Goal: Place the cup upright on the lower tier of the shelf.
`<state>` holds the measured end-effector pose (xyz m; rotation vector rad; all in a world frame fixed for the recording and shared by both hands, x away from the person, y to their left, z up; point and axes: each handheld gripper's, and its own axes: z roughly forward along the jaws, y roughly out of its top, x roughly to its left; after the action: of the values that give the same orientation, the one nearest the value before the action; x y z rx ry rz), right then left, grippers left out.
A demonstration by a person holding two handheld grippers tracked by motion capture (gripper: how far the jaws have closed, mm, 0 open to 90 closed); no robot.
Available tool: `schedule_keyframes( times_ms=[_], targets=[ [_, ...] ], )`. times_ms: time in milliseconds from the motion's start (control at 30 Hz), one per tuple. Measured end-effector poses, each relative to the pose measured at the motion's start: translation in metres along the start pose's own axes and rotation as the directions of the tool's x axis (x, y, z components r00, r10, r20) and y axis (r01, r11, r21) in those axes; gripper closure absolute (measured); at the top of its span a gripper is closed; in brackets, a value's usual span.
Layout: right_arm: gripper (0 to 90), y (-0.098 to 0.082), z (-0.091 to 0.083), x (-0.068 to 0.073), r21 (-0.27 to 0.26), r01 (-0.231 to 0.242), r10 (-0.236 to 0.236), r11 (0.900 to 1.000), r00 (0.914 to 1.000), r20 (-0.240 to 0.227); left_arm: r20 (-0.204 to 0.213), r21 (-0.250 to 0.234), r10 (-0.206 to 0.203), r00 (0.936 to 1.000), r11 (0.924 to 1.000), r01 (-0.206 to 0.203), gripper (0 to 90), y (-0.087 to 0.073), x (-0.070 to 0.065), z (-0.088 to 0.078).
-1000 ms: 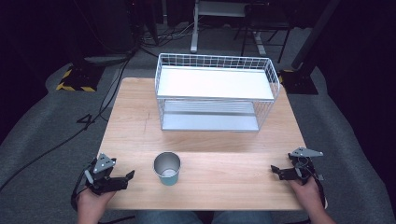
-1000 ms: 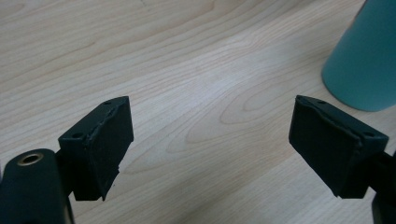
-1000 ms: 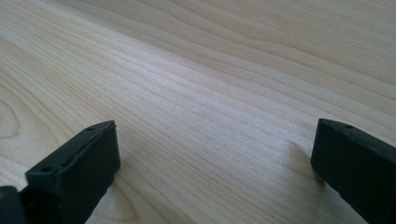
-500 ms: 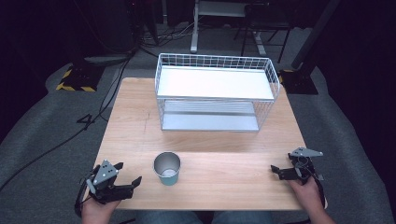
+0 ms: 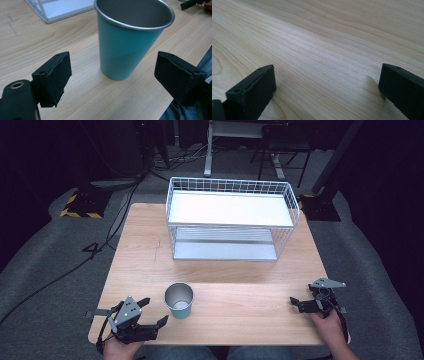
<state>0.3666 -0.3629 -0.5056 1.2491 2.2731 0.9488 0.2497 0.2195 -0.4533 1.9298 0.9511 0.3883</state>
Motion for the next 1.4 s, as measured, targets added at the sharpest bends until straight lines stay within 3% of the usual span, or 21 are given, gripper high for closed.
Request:
schedule_keyframes(
  times_ms=[200, 400, 1067, 1400],
  targets=[
    [1.6, 0.000, 0.000, 0.000, 0.000, 0.000, 0.000, 1.000, 1.0000, 0.000, 0.019, -0.036, 0.002, 0.9998, 0.9994, -0.002, 12.8, 0.000, -0.007, 0.011],
    [1.6, 0.000, 0.000, 0.000, 0.000, 0.000, 0.000, 1.000, 1.0000, 0.000, 0.032, -0.039, 0.002, 0.9995, 0.9992, -0.001, 8.1, 0.001, -0.014, 0.024],
    [1.6, 0.000, 0.000, 0.000, 0.000, 0.000, 0.000, 1.000, 1.0000, 0.000, -0.028, -0.037, -0.001, 0.9996, 0.9993, 0.000, 0.1, 0.001, -0.023, 0.061],
    [1.6, 0.000, 0.000, 0.000, 0.000, 0.000, 0.000, 1.000, 1.0000, 0.000, -0.052, 0.017, 0.004, 0.9986, 0.9999, -0.004, 1.7, 0.000, -0.022, 0.076]
  ],
)
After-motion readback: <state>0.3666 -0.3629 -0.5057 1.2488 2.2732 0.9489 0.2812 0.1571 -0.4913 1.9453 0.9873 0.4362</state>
